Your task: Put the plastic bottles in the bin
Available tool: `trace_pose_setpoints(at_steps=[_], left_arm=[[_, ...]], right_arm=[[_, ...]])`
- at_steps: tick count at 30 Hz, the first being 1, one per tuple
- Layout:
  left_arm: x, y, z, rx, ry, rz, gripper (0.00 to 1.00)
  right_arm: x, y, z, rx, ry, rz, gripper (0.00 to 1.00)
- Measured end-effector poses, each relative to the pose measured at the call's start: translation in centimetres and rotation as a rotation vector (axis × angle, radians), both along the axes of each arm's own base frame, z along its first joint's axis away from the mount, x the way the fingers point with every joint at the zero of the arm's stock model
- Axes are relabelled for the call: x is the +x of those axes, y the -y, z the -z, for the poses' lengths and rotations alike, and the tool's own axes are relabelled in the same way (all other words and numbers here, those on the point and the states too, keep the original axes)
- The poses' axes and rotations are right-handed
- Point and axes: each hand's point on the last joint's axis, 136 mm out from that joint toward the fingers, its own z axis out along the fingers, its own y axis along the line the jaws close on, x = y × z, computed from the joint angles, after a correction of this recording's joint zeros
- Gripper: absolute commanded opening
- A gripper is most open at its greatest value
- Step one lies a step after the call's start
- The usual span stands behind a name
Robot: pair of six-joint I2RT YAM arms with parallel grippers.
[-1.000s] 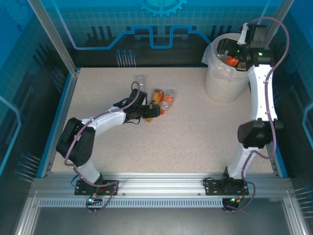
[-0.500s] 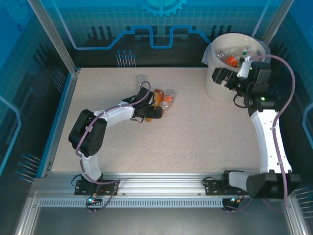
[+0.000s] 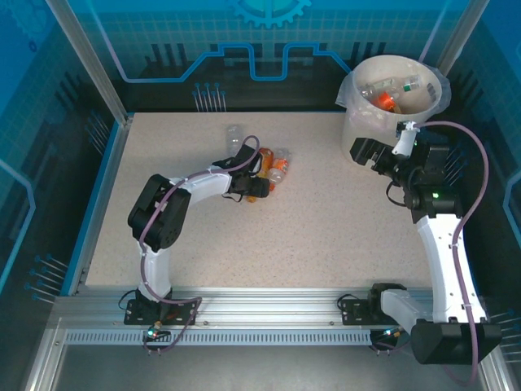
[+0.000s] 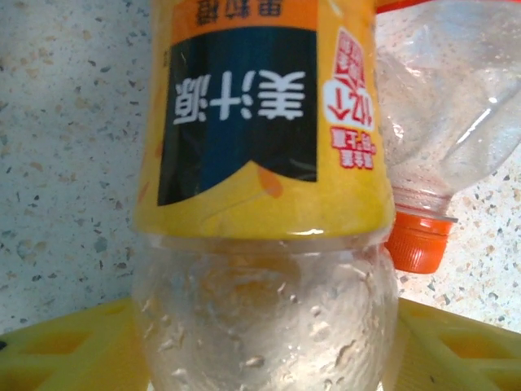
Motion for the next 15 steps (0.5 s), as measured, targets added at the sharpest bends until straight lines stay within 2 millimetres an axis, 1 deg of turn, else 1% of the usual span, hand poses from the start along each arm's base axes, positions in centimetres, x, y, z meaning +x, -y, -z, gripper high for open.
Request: trace_pose_setpoints(at_steps=[4, 7, 10, 15], left_arm=[[0.1, 0.2, -0.1, -0.011, 0.004, 0.004, 0.51], [0.0, 0.3, 0.0, -0.021, 0.01, 0.007, 0.46], [-0.1, 0.2, -0.1, -0.026, 0.017, 0.006, 0.44], [-1.0, -0.2, -0.2, -0.028, 0.02, 0.006, 0.42]], right_arm=[[-0.4, 0.0, 0.3, -0.001, -0.004, 0.004, 1.0], [-0.6, 0.0, 0.2, -0.006, 0.0, 0.002, 1.0], [-0.7, -0.5, 0.0, -0.026, 0.006, -0.012, 1.0], [-1.2, -2.0, -0.3, -0.067, 0.03, -0.061, 1.0]])
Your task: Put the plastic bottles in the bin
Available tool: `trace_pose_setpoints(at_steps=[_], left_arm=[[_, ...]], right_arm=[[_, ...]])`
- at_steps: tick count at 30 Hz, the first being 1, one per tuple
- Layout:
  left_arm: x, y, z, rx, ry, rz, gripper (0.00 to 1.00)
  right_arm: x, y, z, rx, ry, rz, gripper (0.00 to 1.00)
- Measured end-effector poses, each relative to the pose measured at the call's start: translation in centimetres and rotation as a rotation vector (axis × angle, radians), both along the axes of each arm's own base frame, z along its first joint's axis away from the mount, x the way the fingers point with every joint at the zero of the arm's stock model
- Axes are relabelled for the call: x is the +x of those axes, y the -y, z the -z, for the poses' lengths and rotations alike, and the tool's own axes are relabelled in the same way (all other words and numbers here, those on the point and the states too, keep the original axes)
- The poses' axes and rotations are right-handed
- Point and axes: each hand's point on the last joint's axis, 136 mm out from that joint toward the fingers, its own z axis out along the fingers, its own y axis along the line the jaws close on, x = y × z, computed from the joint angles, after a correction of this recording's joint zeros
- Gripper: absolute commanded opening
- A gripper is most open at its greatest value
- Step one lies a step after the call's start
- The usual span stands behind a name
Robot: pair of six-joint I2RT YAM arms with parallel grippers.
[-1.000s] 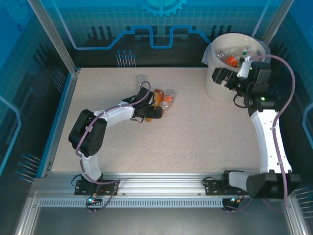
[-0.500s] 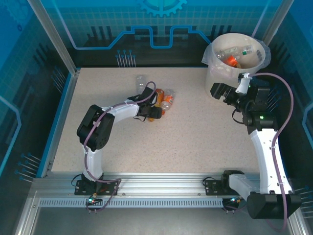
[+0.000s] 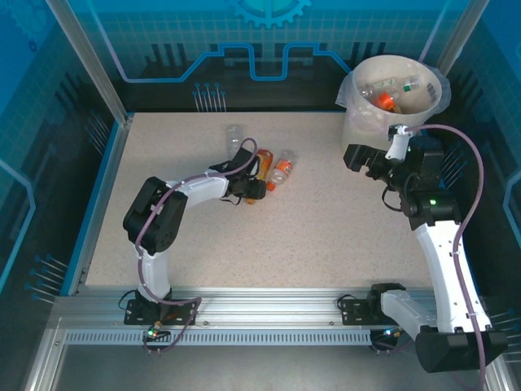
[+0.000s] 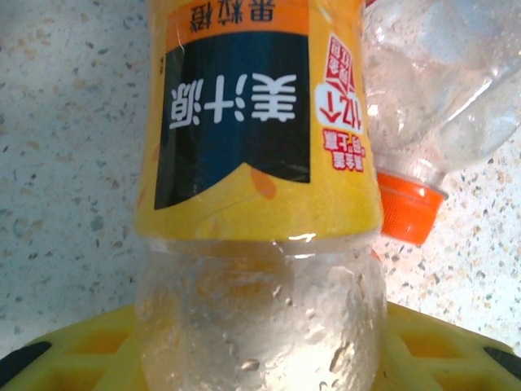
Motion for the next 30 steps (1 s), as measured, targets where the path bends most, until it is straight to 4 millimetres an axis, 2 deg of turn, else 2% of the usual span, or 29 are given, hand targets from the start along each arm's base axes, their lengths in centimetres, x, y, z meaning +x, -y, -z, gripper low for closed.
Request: trace_pose_setpoints(at_steps=[3, 6, 12, 16, 20, 30], left_arm=[[-0.8, 0.0, -0.6, -0.009, 0.005, 0.01, 0.42], [-1.5, 0.7, -2.3, -0.035, 0.034, 0.032, 0.42], [-3.3, 3.8, -7.3, -0.158, 0.129, 0.127, 0.41], [-5.1, 6.4, -11.1, -0.331, 0.185, 0.219, 0.4], [-7.1, 8.2, -14.0, -0.519, 0.212, 0.288, 0.4], [-10.3, 11.4, -19.4, -0.878, 0.225, 0.39, 0.41]], right_arm=[[-0.2, -1.1, -0.1, -0.018, 0.011, -0.039, 1.0], [-0.3, -2.1, 0.0, -0.026, 0.009, -0.067, 1.0], [0.8, -3.6, 1.2, -0.007, -0.045, -0.099, 1.0], [1.5, -4.9, 2.4, 0.037, -0.097, -0.138, 1.0], [2.0, -6.4, 3.1, 0.111, -0.142, -0.194, 1.0], [2.9, -10.8, 3.2, 0.263, -0.198, -0.359, 1.0]])
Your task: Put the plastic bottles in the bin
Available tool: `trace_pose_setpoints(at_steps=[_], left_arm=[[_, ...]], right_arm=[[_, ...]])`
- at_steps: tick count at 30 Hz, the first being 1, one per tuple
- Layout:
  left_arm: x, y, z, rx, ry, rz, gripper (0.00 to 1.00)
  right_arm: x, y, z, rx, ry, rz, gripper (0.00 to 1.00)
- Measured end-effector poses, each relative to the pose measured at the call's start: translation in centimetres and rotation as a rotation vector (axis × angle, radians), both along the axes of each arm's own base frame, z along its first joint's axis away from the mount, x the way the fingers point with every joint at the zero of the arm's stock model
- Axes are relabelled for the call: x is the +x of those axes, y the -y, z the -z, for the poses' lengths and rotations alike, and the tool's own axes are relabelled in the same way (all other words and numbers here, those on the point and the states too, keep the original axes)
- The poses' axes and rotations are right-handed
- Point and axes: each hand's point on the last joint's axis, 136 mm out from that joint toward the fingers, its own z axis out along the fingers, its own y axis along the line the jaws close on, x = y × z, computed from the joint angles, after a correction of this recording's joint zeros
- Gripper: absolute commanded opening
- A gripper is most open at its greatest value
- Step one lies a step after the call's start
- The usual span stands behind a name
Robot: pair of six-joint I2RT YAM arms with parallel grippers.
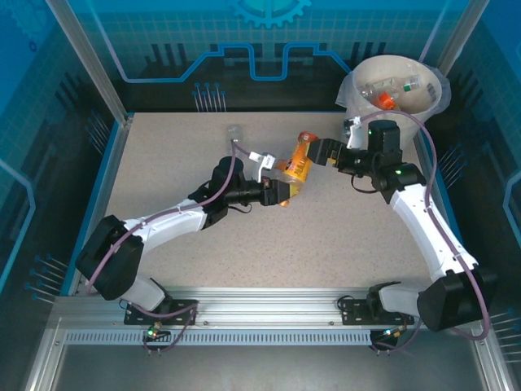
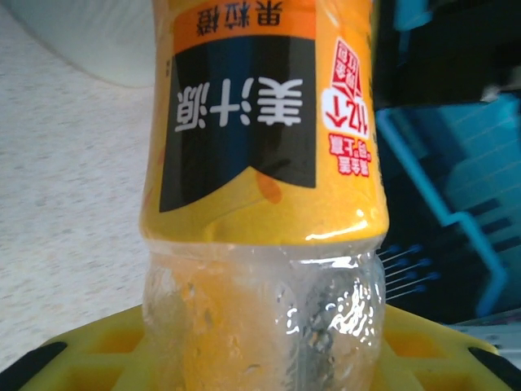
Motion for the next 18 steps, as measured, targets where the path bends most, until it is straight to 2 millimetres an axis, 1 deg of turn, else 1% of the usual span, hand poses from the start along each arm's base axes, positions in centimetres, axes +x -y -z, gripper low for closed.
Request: trace_pose_setpoints(at_steps=[5, 9, 10, 11, 12, 15, 16, 18], left_arm=[[-0.6, 0.8, -2.3, -0.149, -0.006, 0.041, 0.41], [-0.8, 1.5, -3.0, -0.205, -0.014, 0.063, 0.41], [-0.9, 1.7, -3.0, -0.211, -0.015, 0.07, 0.41], [-1.0, 1.8, -2.9, -0.215, -0.019, 0.074, 0.41], [-1.1, 2.0, -2.8, -0.216, -0.026, 0.08, 0.41], [-1.3, 2.3, -2.4, -0.214, -0.038, 0.09, 0.41], [-1.3, 2.4, -2.4, -0.214, -0.038, 0.091, 0.41], [-1.3, 2.4, -2.5, -0.219, -0.031, 0.091, 0.41]], right_arm=[[-0.4, -2.0, -0.5, 0.007, 0.031, -0.056, 1.0], [0.0, -2.3, -0.7, -0.009, 0.047, -0.041, 1.0], [0.2, -2.3, -0.5, -0.013, 0.045, -0.033, 0.98], [0.5, -2.3, -0.5, -0.016, 0.046, -0.028, 0.96], [0.7, -2.3, -0.3, -0.016, 0.045, -0.026, 0.9], [1.3, -2.5, 0.0, -0.007, 0.035, -0.017, 0.7], [1.4, -2.5, -0.1, -0.001, 0.034, -0.011, 0.67], [1.5, -2.5, -0.2, 0.006, 0.032, -0.001, 0.64]])
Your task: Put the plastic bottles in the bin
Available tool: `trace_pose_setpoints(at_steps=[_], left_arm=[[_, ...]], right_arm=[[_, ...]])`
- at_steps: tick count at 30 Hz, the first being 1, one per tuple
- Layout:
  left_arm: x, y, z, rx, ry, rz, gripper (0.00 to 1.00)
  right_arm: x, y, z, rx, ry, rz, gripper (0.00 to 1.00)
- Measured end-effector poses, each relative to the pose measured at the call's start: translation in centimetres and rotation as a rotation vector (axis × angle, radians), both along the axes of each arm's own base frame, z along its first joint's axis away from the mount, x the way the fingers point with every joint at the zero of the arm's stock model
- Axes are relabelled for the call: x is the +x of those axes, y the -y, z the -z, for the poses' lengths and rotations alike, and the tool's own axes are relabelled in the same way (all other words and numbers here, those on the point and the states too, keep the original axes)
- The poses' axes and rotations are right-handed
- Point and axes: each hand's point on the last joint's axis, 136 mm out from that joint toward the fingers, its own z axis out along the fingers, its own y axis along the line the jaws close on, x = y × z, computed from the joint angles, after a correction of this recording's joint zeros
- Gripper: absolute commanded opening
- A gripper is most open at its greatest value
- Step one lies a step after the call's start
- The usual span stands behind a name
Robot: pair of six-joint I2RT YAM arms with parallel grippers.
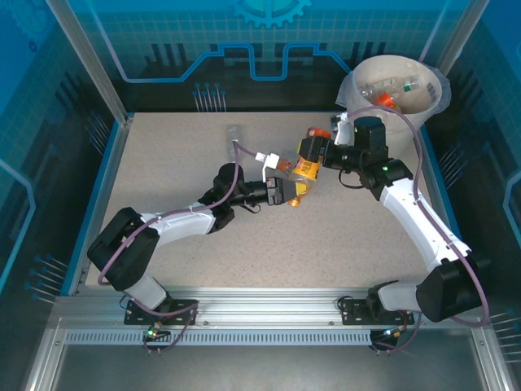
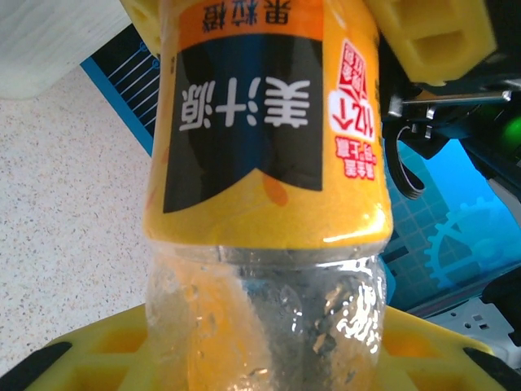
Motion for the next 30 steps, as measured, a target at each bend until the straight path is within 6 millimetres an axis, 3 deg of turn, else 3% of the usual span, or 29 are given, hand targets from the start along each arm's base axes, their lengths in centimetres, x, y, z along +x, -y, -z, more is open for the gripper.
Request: trace_pose_setpoints(at_steps=[7, 11, 17, 21, 26, 30], left_arm=[[0.2, 0.0, 0.0, 0.002, 0.006, -0.01, 0.43], [0.2, -0.1, 0.1, 0.013, 0.025, -0.012, 0.51], [0.3, -0.6, 0.5, 0.07, 0.037, -0.049, 0.85], [0.4, -1.5, 0.4, 0.122, 0.052, -0.105, 0.99], [0.6, -3.6, -1.1, 0.17, 0.107, -0.217, 0.99], [0.8, -6.1, -1.8, 0.224, 0.143, -0.342, 0.99]], right_arm=[[0.0, -0.2, -0.2, 0.006, 0.003, 0.001, 0.54], [0.0, -0.2, -0.2, 0.002, 0.009, -0.003, 0.49], [0.2, -0.2, -0.4, -0.01, 0.037, -0.009, 0.45], [0.4, 0.0, -0.4, -0.028, 0.056, 0.002, 0.44], [0.9, 0.9, -0.3, -0.08, 0.086, 0.039, 0.43], [1.6, 3.1, -1.4, -0.15, 0.128, 0.11, 0.43]])
